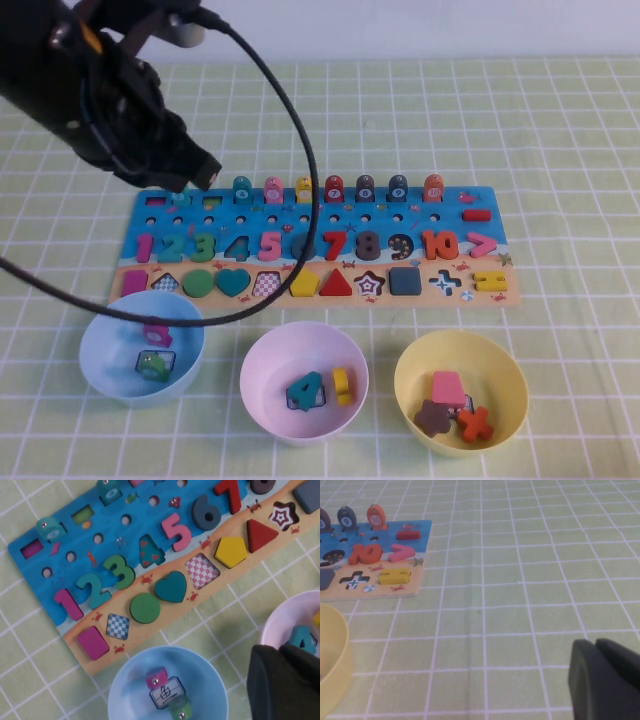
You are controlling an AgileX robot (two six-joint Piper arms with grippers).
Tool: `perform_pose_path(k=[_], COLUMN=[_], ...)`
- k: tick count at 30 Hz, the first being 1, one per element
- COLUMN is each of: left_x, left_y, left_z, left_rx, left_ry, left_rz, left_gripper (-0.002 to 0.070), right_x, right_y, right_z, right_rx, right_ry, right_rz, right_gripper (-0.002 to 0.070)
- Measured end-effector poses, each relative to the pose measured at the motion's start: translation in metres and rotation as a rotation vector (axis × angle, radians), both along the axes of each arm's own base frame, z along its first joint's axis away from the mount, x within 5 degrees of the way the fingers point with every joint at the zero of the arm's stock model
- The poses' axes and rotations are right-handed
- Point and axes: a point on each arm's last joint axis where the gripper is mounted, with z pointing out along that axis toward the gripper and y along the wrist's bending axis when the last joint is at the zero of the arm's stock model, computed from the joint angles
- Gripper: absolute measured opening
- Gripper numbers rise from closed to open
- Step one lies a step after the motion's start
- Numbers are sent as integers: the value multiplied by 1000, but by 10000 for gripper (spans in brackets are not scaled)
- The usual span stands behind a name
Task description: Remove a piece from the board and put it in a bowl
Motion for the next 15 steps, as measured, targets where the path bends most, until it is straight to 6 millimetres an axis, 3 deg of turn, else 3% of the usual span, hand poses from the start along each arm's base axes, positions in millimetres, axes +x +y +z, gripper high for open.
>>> perform_pose_path(k=[8,15], left_x=[48,85], left_y=[-20,-18], left_z=[-18,-37], left_rx=[50,121], left_ry=[35,27], left_rz=[40,171], left_gripper=[-4,-4], right_x=[0,0], right_y=[0,0], right_z=[0,0], right_rx=[0,0], right_ry=[0,0], right_rz=[0,0], right_gripper=[-18,-18])
